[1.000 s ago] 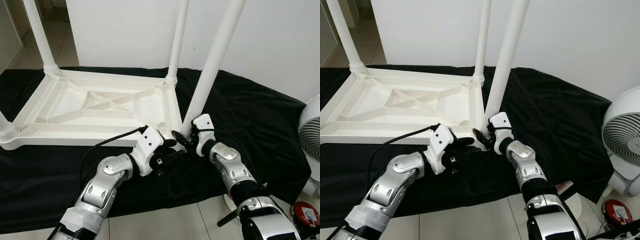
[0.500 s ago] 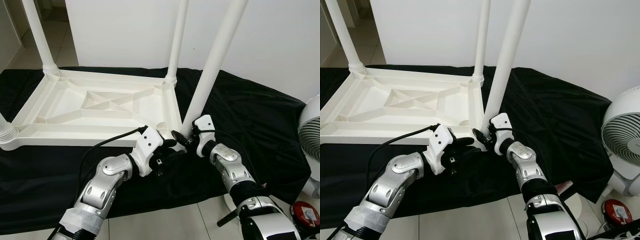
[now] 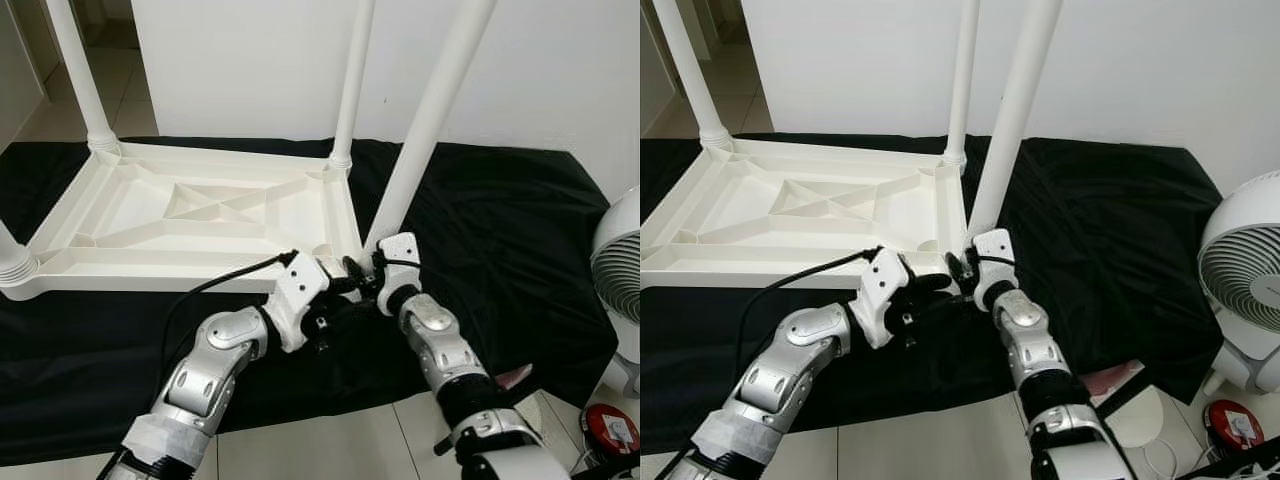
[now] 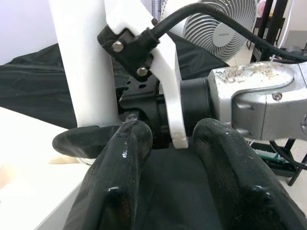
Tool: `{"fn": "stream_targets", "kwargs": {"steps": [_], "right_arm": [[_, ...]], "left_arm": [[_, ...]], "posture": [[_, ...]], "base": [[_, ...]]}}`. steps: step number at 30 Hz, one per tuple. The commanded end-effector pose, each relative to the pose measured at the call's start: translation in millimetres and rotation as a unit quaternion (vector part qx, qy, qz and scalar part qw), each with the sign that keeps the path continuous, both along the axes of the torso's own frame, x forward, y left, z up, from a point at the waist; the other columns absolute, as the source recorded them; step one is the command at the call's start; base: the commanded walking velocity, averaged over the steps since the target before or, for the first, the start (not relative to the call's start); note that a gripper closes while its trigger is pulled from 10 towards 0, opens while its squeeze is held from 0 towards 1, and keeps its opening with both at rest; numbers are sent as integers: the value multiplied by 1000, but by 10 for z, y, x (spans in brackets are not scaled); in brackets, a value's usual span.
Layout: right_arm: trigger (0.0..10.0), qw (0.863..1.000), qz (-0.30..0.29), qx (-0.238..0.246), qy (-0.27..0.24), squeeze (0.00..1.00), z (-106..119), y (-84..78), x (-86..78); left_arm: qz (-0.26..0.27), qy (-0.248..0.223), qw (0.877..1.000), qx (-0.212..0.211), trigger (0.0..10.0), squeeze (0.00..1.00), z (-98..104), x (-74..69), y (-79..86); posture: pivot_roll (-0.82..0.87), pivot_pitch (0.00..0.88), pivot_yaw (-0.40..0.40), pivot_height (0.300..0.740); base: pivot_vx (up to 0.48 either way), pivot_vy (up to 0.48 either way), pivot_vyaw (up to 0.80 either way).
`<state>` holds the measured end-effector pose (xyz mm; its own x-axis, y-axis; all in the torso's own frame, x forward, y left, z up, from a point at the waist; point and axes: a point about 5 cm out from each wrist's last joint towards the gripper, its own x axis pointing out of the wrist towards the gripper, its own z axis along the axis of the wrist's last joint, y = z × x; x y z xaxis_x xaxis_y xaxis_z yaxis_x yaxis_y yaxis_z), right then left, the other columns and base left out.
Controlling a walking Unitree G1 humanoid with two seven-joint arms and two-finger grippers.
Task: Building children table
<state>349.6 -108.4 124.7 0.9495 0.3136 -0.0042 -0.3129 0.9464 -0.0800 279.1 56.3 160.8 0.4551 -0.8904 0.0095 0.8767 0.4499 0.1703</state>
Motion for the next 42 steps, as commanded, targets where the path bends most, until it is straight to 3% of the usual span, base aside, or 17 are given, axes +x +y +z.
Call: {"fn": "stream_targets", "kwargs": {"steps": [1,4,8,16,17,20,26,31,32,42], "right_arm": [[10000,999,-35,-9,21,0,-111,-18,-39],[10000,996,-84,3,21,0,-114,143,-67],[10000,999,-42,4,6,0,-75,296,-114],[10000,999,-31,-10,-5,0,-44,278,-132],[10000,1000,-20,1,-8,1000,-31,242,-136],[10000,1000,-3,15,-11,1000,-14,154,-160],[10000,999,29,-11,-21,1000,-35,-103,-247],[10000,998,59,-21,-11,1000,-62,-189,-289],[10000,995,94,-24,2,0,-71,-289,-297],[10000,986,150,-74,-20,0,113,-320,-64]], "left_arm": [[4,6,1000,0,10000,0,-14,15,-34],[2,6,1000,-1,10000,0,-16,12,-54],[0,7,1000,-3,10000,0,-14,8,-74],[4,5,1000,-4,10000,0,-10,31,-64],[8,1,1000,-6,10000,0,12,60,-57],[8,-1,1000,-7,10000,0,25,66,-60],[12,-2,1000,-6,10000,0,16,64,-48],[13,-2,1000,-6,10000,0,16,69,-42],[12,-2,1000,-6,10000,0,14,71,-40],[7,-5,1000,-6,10000,0,32,86,-70]], "posture": [[17,28,-70,740],[17,27,-71,740],[13,29,-74,740],[10,20,-80,740],[12,19,-82,740],[13,18,-84,740],[15,17,-87,740],[13,15,-83,740],[11,13,-78,740],[15,4,-73,740]], "base": [[0,0,0],[0,0,0],[0,0,0],[0,0,0],[0,0,0],[0,0,0],[0,0,0],[0,0,0],[0,0,0],[0,0,0]]}}
